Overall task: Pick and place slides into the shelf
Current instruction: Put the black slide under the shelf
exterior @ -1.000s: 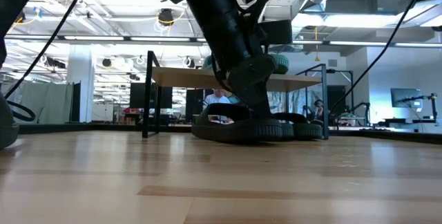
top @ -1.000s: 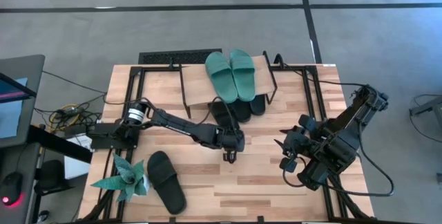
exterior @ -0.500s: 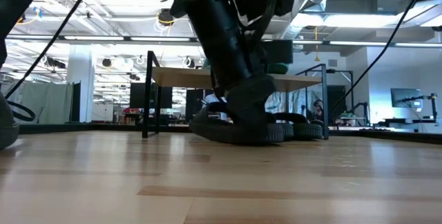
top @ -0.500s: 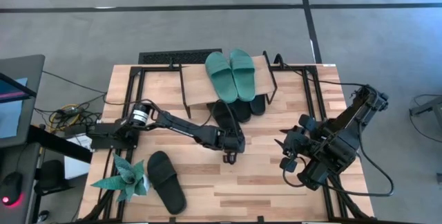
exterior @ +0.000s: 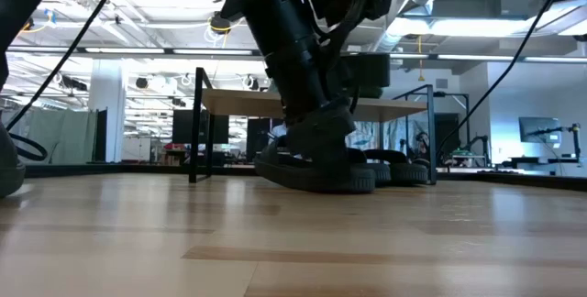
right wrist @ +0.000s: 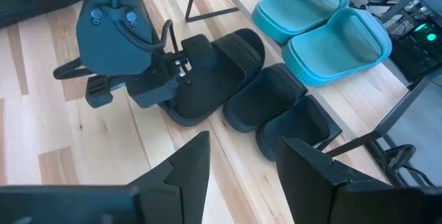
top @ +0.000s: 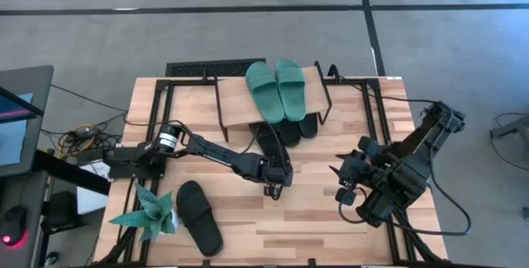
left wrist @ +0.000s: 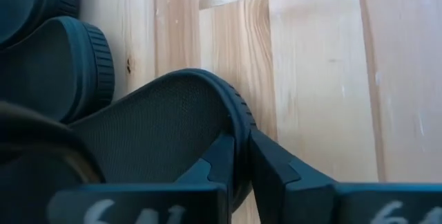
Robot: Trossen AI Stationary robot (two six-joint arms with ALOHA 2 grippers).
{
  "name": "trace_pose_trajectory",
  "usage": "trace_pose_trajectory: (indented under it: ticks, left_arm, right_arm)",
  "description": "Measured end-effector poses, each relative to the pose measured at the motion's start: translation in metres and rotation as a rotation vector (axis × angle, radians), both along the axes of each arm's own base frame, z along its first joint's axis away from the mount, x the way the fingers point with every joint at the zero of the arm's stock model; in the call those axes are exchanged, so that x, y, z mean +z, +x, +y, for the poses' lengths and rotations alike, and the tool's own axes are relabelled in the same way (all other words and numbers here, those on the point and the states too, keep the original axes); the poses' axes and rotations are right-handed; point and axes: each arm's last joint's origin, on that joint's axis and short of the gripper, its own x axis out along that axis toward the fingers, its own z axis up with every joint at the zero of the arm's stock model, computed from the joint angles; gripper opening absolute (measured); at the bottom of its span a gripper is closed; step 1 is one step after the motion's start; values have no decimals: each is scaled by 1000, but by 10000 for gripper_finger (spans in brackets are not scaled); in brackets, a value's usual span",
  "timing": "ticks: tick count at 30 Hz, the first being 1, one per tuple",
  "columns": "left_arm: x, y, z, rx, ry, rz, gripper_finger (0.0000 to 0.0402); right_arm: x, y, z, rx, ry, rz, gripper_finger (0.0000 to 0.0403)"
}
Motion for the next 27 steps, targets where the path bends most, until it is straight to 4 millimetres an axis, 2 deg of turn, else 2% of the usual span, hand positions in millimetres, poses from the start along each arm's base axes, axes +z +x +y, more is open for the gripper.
trace_pose_trajectory:
  ticks: [18,27]
  left_arm:
    - [-3,-12,0,-221,153,208,3]
    - [-4,-18,1,-203,160,272,2]
  right_arm:
    - [0,0,0,1,1,6,154]
    - [0,0,0,1,1,6,154]
